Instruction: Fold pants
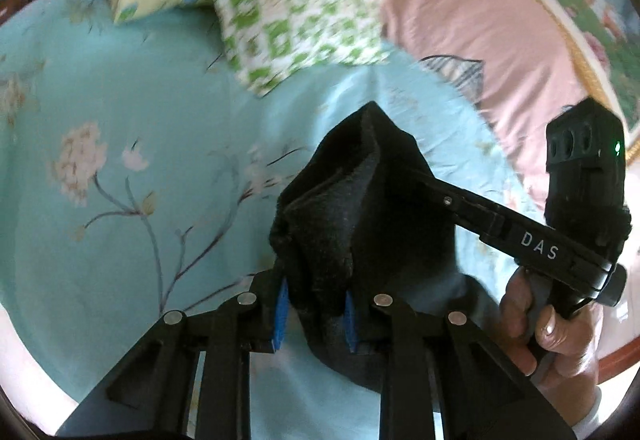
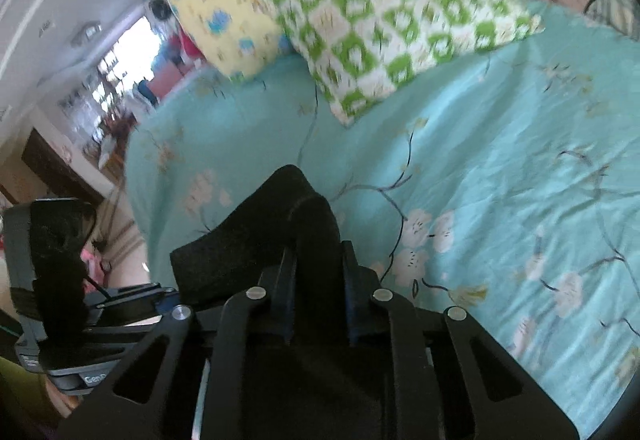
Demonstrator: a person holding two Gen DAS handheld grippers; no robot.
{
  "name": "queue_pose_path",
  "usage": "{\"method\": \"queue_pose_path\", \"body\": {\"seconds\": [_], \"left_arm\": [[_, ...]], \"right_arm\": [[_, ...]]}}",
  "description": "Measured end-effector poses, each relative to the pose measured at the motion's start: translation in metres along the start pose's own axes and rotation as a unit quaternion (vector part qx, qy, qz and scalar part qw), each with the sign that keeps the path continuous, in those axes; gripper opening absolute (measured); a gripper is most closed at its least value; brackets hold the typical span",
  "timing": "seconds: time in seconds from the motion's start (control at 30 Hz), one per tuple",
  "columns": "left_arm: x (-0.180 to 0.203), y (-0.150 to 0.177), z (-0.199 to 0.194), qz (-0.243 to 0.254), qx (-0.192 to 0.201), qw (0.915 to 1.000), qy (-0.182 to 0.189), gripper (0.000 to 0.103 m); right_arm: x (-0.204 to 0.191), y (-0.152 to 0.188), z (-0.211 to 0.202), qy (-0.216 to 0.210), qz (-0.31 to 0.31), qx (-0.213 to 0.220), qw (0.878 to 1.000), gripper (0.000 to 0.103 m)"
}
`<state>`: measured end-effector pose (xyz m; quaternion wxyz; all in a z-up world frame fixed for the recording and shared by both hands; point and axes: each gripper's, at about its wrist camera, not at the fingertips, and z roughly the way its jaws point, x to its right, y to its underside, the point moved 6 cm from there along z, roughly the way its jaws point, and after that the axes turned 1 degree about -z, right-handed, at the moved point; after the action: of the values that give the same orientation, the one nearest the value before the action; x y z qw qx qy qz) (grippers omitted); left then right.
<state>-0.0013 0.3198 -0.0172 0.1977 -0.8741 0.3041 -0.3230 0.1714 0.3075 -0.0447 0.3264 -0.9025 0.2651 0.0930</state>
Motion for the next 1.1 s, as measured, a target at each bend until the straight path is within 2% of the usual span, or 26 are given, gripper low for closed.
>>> {"method": "queue_pose_path", "body": {"seconds": [0.2,0.33,0.57,0.77,1.1], "left_arm": [[0.066,-0.001,-0.037,0.066,0.038,0.9963,0.041,0.021],[0.105,0.005,-0.049,0.1,0.046,0.9919,0.064,0.021],[0.157,0.03,-0.061,0.145,0.038,0.9834,0.103,0.021],[0.201,0.065,-0.065,0.185,0.021,0.9739,0.13,0.021],[0.256,0.121,-0.053,0.238,-0.008,0.96,0.147,0.021]], "right_arm": [[-0.001,0.007,-0.076,-0.011,0.022,0.083,0.996,0.02],[0.009,0.017,-0.123,-0.017,0.047,0.13,0.99,0.019],[0.02,0.048,-0.18,-0.008,0.07,0.178,0.982,0.019],[0.034,0.084,-0.218,-0.013,0.096,0.213,0.972,0.019],[0.065,0.14,-0.258,-0.008,0.135,0.248,0.959,0.019]]}}
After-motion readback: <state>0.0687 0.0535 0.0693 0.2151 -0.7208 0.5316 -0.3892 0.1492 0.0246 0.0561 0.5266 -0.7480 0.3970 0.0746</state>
